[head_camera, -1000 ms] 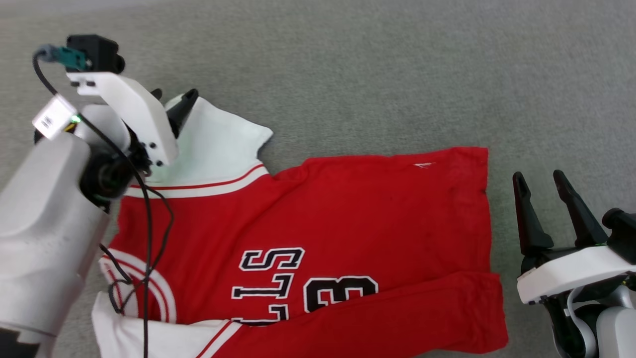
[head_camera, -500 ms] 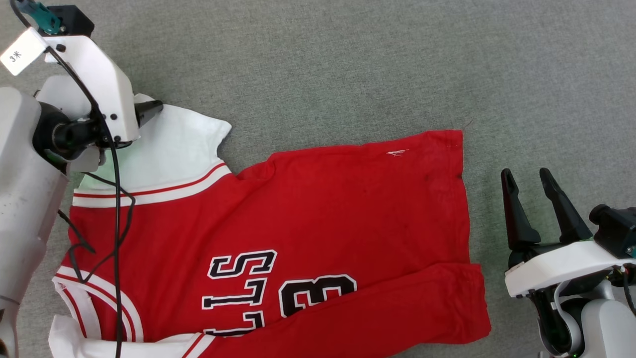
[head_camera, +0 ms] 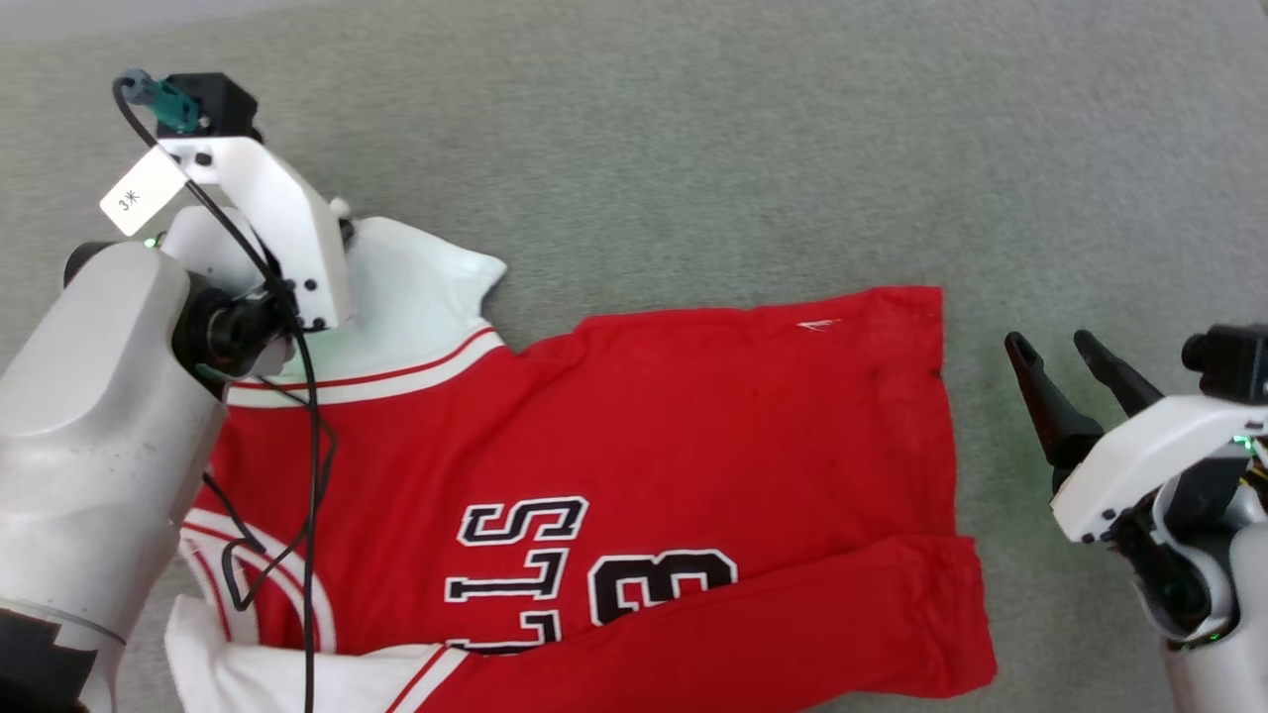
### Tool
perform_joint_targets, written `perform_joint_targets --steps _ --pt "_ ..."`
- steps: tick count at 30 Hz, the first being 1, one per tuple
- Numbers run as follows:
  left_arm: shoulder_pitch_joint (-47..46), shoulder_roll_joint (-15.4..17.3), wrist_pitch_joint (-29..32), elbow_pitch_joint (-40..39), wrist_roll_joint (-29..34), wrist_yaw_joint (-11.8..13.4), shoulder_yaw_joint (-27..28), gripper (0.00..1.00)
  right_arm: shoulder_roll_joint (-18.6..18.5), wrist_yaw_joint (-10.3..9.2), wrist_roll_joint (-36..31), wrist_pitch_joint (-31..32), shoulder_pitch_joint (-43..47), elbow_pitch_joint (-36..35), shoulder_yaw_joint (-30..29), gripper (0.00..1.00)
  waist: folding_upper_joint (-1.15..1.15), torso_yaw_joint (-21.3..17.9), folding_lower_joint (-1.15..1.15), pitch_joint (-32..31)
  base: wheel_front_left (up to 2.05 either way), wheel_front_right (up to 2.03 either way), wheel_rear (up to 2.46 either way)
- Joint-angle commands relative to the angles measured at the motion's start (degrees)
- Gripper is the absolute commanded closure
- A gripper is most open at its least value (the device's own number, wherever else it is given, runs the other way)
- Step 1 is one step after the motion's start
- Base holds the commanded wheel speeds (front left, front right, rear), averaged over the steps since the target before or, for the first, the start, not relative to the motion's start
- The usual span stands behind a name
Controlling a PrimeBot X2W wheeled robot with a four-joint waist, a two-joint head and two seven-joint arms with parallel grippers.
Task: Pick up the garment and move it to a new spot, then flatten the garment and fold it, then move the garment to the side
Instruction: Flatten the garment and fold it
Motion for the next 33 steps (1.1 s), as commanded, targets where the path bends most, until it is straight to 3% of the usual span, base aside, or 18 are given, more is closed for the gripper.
perform_joint_targets --steps 1,9,16,22,23,24,27,33 --pt "0.7 -0.2 -2.1 -0.7 0.2 0.0 0.4 1.00 -1.4 -0.05 1.6 3.3 -1.9 0.9 0.6 0.00 0.00 2.2 -0.01 -1.9 0.00 0.00 0.00" --pt "3.6 -2.5 -11.2 -6.0 0.9 0.7 1.6 1.00 -7.3 -0.05 6.0 19.6 -7.4 4.7 4.3 0.00 0.00 7.5 -0.01 -2.7 0.00 0.00 0.00" --pt "5.9 -3.2 -14.1 -10.4 0.6 1.1 1.8 1.00 -9.3 -0.05 6.1 25.6 -12.6 9.4 8.4 0.00 0.00 10.5 -0.01 -0.5 0.00 0.00 0.00" --pt "7.0 -3.4 -14.7 -11.8 0.2 1.2 1.7 1.00 -8.5 -0.05 7.2 30.7 -12.2 17.5 12.3 0.00 0.00 11.7 -0.01 0.5 0.00 0.00 0.00" --pt "7.2 -3.4 -14.9 -11.8 0.0 1.1 1.8 1.00 -8.2 -0.04 7.9 32.0 -11.7 19.0 12.9 0.54 0.00 11.7 -0.01 0.5 0.00 0.00 0.00" --pt "7.4 -3.4 -15.0 -11.8 -0.2 1.0 1.8 1.00 -7.9 -0.04 8.7 32.9 -11.2 20.1 13.4 1.00 0.00 11.8 -0.01 0.4 0.00 0.00 0.00" --pt "7.9 -3.1 -15.1 -11.5 -0.3 0.7 1.9 1.00 -8.3 -0.03 9.6 33.3 -11.5 21.2 14.3 1.00 0.00 11.8 -0.01 -0.1 0.00 0.00 0.00" --pt "9.6 -2.5 -16.9 -11.5 0.1 0.6 1.8 1.00 -11.0 -0.08 9.4 25.5 -15.5 16.8 11.2 1.00 0.00 11.6 -0.01 -3.0 0.00 0.00 0.00"
